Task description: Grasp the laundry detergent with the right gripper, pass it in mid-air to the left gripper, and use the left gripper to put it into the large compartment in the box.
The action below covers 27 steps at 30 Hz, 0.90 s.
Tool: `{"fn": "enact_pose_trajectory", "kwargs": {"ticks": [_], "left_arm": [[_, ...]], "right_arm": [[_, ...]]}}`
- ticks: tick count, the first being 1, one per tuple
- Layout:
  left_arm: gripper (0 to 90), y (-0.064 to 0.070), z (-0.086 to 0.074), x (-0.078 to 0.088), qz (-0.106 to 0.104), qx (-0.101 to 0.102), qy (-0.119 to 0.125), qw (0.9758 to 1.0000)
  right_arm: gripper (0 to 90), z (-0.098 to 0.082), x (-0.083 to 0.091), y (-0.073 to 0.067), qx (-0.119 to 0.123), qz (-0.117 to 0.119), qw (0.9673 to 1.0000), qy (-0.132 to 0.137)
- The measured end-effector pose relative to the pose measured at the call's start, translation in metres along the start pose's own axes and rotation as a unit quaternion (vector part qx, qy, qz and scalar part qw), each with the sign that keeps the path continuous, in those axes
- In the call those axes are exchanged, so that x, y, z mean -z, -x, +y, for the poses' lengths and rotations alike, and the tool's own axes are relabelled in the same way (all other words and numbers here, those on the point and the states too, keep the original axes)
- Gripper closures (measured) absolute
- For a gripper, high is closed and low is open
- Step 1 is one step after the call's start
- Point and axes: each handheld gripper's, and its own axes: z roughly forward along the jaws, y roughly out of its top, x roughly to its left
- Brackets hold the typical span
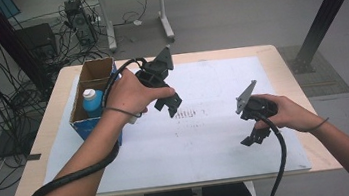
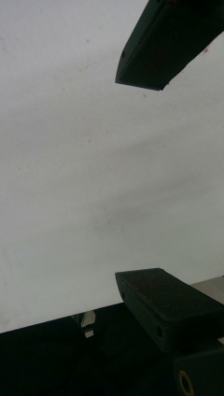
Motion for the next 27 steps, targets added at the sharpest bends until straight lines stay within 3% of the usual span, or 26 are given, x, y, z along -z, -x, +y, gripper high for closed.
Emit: {"fn": "enact_pose_trajectory", "kwargs": {"ticks": [13,27], "left_arm": [[6.0,0.013,0.002,-0.033,-0.004,-0.014,-0.019,0.9997],[6.1,0.014,0.002,-0.041,-0.007,-0.011,-0.021,0.9997]], "right_arm": [[5.7,-0.001,0.001,0.0,0.0,-0.002,1.0,-0.002],[5.7,-0.001,0.003,0.0,-0.002,-0.004,1.0,0.002]]}}
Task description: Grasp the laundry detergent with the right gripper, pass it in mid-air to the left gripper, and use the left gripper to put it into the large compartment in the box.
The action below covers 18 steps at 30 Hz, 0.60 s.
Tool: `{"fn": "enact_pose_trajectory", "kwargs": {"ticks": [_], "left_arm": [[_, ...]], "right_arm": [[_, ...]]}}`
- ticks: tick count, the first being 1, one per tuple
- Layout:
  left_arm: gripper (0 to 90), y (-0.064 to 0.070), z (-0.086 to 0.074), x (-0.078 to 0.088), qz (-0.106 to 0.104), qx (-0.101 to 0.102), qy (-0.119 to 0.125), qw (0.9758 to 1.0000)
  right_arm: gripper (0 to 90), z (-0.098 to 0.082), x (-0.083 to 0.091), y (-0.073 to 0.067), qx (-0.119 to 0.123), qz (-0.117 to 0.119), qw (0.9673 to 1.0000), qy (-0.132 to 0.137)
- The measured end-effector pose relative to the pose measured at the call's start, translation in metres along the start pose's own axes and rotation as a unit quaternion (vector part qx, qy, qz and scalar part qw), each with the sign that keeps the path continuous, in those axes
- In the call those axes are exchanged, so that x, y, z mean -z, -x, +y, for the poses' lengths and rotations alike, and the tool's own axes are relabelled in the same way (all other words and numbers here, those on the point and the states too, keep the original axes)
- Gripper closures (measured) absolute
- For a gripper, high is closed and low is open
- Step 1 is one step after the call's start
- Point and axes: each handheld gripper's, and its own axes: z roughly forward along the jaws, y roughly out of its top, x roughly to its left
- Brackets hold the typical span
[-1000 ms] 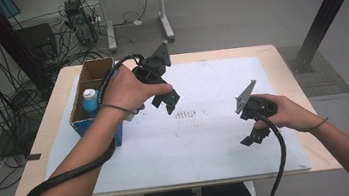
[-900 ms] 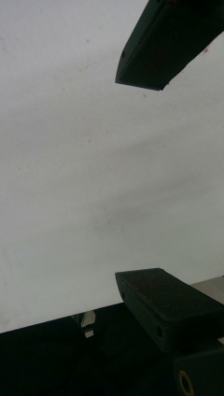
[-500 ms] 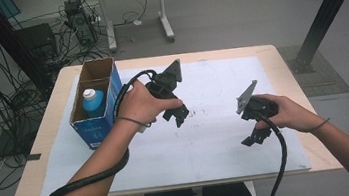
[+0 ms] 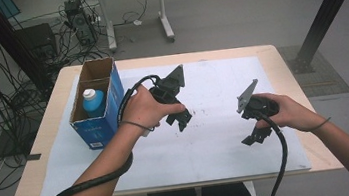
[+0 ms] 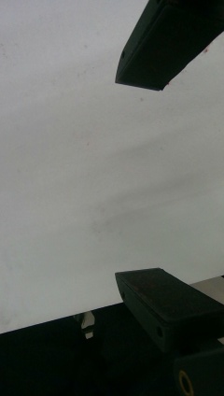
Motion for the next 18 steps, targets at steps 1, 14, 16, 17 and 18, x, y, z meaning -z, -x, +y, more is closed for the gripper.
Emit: {"fn": "enact_pose_trajectory", "kwargs": {"ticks": [1,14,16,17,18], "left_arm": [[6.1,-0.0009,-0.0002,0.0006,-0.001,0.0,0.003,1.0],[6.2,-0.0013,-0.003,0.0024,-0.006,0.002,0.006,1.0],[6.2,-0.0002,-0.0032,0.0029,-0.007,-0.001,0.005,1.0],[6.2,0.0008,-0.0032,0.0029,-0.007,0.0,0.006,1.0],[6.2,0.0016,-0.0032,0.0036,-0.007,-0.001,0.007,0.9999]], "right_arm": [[5.7,0.0,-0.0001,0.0,0.0,0.0,1.0,0.0],[5.7,0.0003,0.002,-0.0032,0.003,-0.002,1.0,-0.002],[5.7,0.0005,0.0037,-0.0042,0.004,-0.004,1.0,-0.003],[5.7,0.0006,0.0046,-0.0052,0.002,-0.005,1.0,-0.004],[5.7,0.0005,0.0053,-0.0059,0.002,-0.005,1.0,-0.002]]}}
